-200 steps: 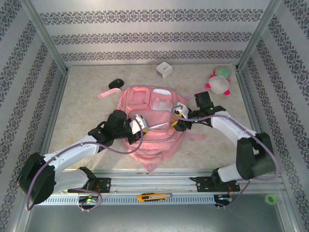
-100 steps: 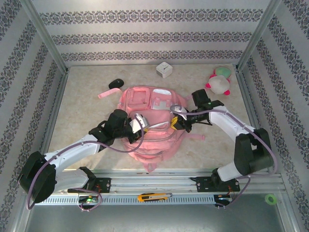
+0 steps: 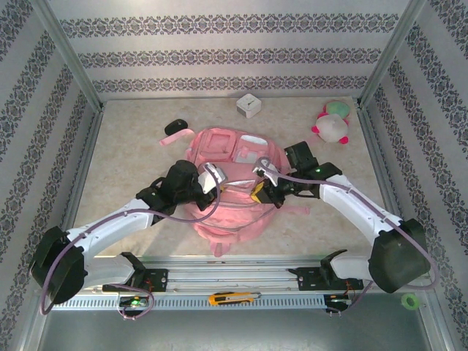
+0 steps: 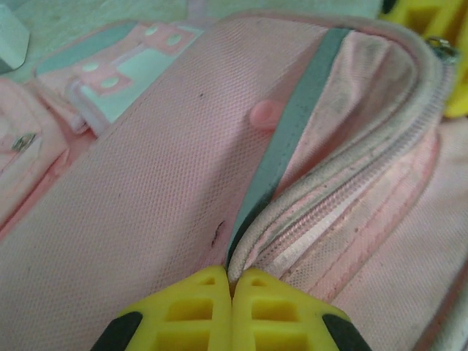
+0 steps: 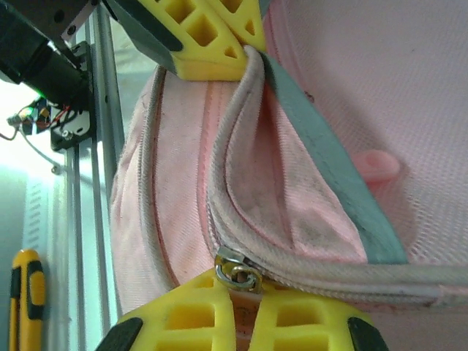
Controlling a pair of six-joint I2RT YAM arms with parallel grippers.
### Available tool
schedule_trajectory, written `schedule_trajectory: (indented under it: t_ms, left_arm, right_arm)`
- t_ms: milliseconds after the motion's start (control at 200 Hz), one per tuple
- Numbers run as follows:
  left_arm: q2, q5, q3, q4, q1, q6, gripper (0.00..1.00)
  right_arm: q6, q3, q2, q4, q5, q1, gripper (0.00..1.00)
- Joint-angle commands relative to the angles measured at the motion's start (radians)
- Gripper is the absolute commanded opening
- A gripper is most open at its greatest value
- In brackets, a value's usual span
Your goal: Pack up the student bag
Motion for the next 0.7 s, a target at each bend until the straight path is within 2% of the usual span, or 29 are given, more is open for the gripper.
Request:
schedule_trajectory:
  t_ms: [0,130,220,250,360,475,590,694]
  left_arm:
    - [0.036,-0.061,0.074,0.117,-0.039,-0.082,0.0]
    - [0.048,-0.055,0.073,0.13,-0.053,-0.11,0.0]
    - [0.042,-0.097,0.089,0.069,-0.057,-0.145,0.0]
    - [0.038,-0.115,0.094,0.055,-0.066,-0.155,0.0]
    - [0.03,-0.172,0.071,0.09,-0.091,-0.218,0.0]
    - [0.056,-0.161,0.064,0.133,-0.092,-0.273,0.0]
    - [0.087,-0.158,0.076,0.124,-0.092,-0.263,0.0]
    - [0.089,-0.15,0.07,0.129,-0.092,-0.231,0.0]
  right_arm:
    - [0.235,0.023,-0.034,0.022,-0.063,0.082,0.0]
    - [0.294,0.019,-0.06,-0.022,0.038,0.014,0.0]
    - [0.443,0.042,-0.069,-0.065,0.138,-0.069,0.0]
    - [0.488,0.064,-0.065,-0.094,0.137,-0.077,0.0]
    - [0.53,0.106,-0.047,-0.154,0.061,0.008,0.0]
    - [0.651,0.074,-0.026,-0.071,0.001,0.089,0.0]
    - [0.792,0.048,0.001,-0.014,-0.015,0.111,0.18]
    - [0.88,0.018,0.006,0.062,-0.006,0.102,0.29]
